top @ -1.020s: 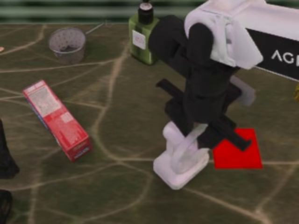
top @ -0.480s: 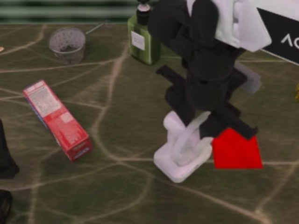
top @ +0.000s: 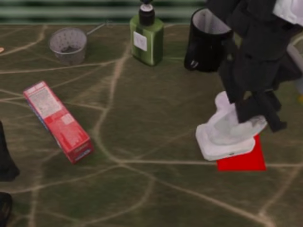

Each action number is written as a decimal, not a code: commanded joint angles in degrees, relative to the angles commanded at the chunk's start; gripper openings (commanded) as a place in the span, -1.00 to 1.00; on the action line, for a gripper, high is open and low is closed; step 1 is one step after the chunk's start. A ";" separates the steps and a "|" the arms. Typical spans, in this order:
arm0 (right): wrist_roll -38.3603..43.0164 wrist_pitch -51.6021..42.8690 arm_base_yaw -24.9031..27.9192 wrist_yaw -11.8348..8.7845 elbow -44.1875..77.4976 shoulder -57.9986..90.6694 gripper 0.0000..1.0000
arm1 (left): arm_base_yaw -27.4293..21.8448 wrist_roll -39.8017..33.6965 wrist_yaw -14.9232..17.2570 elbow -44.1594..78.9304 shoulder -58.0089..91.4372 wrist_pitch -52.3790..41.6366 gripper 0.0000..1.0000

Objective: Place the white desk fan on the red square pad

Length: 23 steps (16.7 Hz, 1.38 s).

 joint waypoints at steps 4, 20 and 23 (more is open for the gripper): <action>7.02 0.22 -5.00 0.20 -2.04 -2.51 -1.00 | 0.00 0.00 0.00 0.00 0.00 0.00 1.00; 7.03 7.95 -5.50 0.20 -9.17 -1.98 -0.85 | 0.00 0.00 0.00 0.00 0.00 0.00 1.00; 7.03 7.95 -5.50 0.20 -9.17 -1.98 -0.40 | 0.00 0.00 0.00 0.00 0.00 0.00 1.00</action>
